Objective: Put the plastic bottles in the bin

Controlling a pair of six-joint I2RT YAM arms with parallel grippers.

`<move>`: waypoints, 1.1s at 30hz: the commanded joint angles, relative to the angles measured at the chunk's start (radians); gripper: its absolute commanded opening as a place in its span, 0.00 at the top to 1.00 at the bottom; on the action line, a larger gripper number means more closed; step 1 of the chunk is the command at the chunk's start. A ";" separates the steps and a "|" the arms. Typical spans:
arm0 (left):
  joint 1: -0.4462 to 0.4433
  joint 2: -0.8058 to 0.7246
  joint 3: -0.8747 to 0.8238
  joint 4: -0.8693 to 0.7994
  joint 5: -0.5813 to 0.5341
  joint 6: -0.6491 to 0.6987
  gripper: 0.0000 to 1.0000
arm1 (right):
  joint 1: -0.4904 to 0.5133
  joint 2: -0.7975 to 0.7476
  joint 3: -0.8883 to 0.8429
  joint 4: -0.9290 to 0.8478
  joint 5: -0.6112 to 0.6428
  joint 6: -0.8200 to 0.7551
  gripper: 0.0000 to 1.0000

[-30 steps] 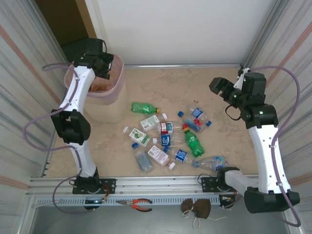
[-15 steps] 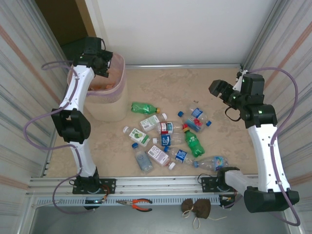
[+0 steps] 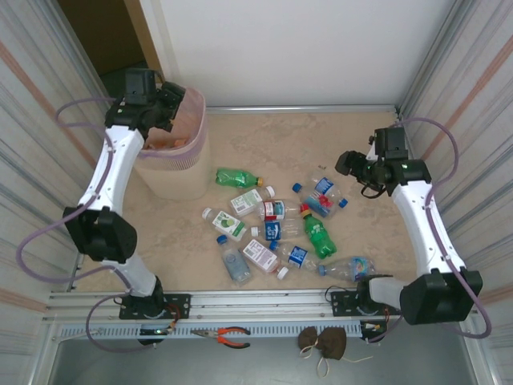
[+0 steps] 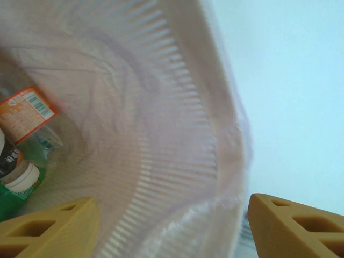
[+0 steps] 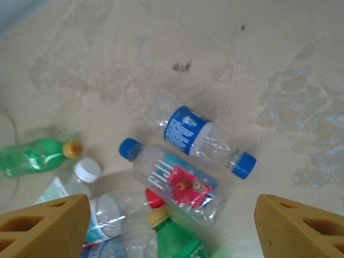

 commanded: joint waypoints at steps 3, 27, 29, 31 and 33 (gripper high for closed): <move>-0.006 -0.116 -0.097 0.094 0.104 0.197 0.27 | 0.056 0.127 0.001 0.007 0.021 -0.251 0.22; 0.006 -0.382 -0.393 0.178 0.169 0.302 0.26 | 0.174 0.785 0.359 -0.041 0.143 -0.447 0.23; 0.006 -0.383 -0.397 0.176 0.169 0.301 0.26 | 0.170 0.806 0.370 -0.041 0.165 -0.448 0.23; 0.007 -0.383 -0.397 0.174 0.166 0.299 0.26 | 0.159 0.821 0.381 -0.044 0.178 -0.443 0.24; 0.006 -0.383 -0.397 0.170 0.165 0.298 0.26 | 0.143 0.831 0.388 -0.047 0.175 -0.440 0.24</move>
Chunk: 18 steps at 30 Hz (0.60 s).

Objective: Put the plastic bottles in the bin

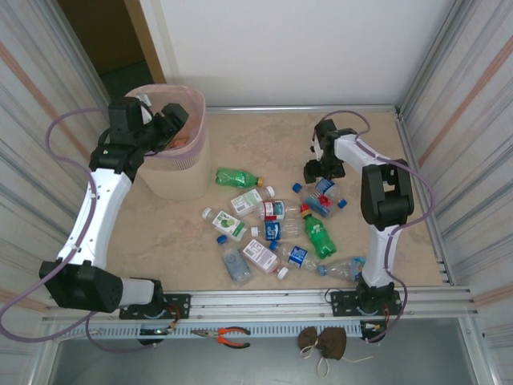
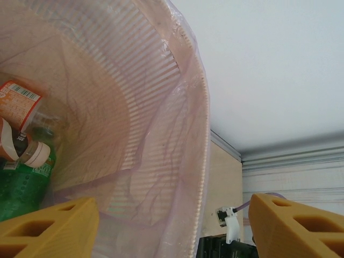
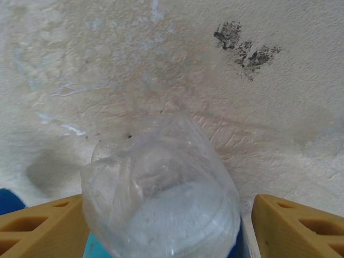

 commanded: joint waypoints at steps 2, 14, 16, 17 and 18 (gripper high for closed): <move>0.007 -0.029 -0.010 0.005 0.000 0.013 0.26 | -0.040 0.022 0.040 -0.042 0.022 -0.012 0.25; 0.007 -0.007 0.004 0.005 0.010 0.007 0.26 | -0.150 0.059 0.073 -0.036 -0.049 0.022 0.30; 0.007 -0.005 0.002 0.005 0.012 0.005 0.27 | -0.158 0.073 0.080 -0.035 -0.062 0.029 0.31; 0.007 -0.004 0.002 0.007 0.015 0.005 0.26 | -0.160 0.077 0.081 -0.033 -0.066 0.033 0.31; 0.006 -0.005 0.002 0.007 0.018 0.004 0.26 | -0.161 0.081 0.082 -0.030 -0.067 0.036 0.32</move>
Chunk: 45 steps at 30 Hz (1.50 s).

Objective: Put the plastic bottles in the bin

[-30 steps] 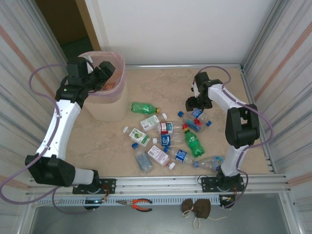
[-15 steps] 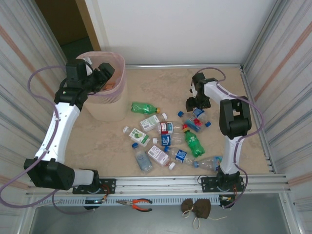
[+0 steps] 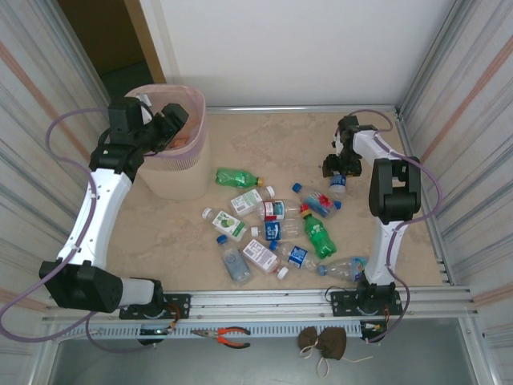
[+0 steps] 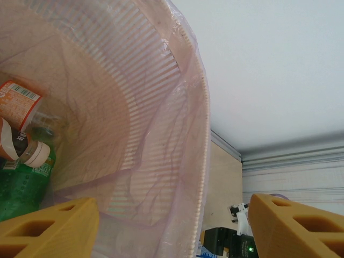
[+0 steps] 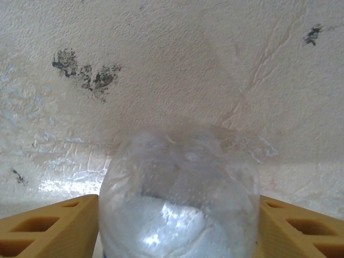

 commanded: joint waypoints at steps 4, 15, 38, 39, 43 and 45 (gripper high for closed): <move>0.007 -0.009 0.000 0.015 0.025 0.017 0.27 | -0.012 0.040 0.028 -0.009 -0.035 0.032 0.35; 0.007 -0.074 -0.098 0.199 0.141 0.118 0.29 | -0.014 -0.080 0.002 -0.005 0.021 0.049 0.43; -0.249 -0.065 -0.225 0.661 0.598 0.350 0.26 | 0.252 -0.800 -0.178 0.202 -0.168 0.201 0.43; -0.265 -0.066 -0.224 0.662 0.611 0.366 0.25 | 0.264 -0.823 -0.184 0.221 -0.183 0.217 0.43; -0.324 -0.060 -0.214 0.653 0.629 0.418 0.22 | 0.320 -0.919 -0.220 0.311 -0.258 0.268 0.42; -0.351 -0.054 -0.203 0.655 0.643 0.438 0.21 | 0.348 -0.955 -0.221 0.329 -0.267 0.267 0.42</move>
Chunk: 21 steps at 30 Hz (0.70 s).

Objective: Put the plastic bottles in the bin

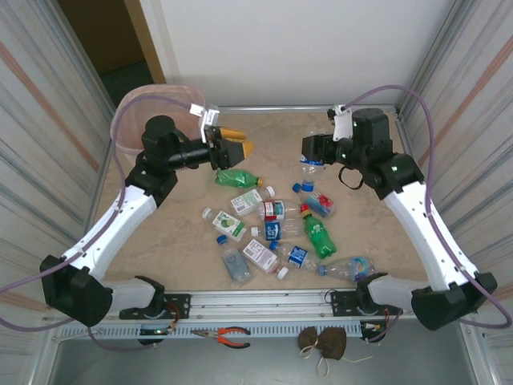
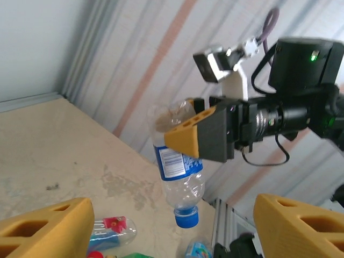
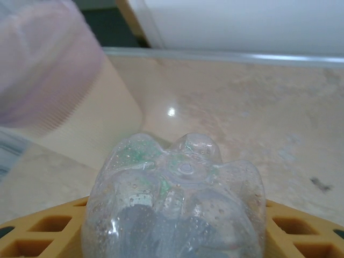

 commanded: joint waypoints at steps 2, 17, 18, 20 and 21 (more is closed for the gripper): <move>-0.055 0.018 0.060 0.025 0.068 0.092 0.19 | 0.052 -0.085 -0.014 0.122 -0.071 0.061 0.42; -0.274 0.136 0.237 -0.064 0.116 0.178 0.19 | 0.160 -0.226 -0.055 0.290 -0.134 0.127 0.41; -0.282 0.143 0.244 -0.069 0.117 0.177 0.19 | 0.165 -0.231 -0.054 0.292 -0.129 0.127 0.41; -0.292 0.160 0.258 -0.091 0.130 0.182 0.20 | 0.172 -0.237 -0.055 0.298 -0.130 0.129 0.41; -0.297 0.169 0.264 -0.098 0.139 0.182 0.21 | 0.175 -0.239 -0.054 0.301 -0.133 0.128 0.41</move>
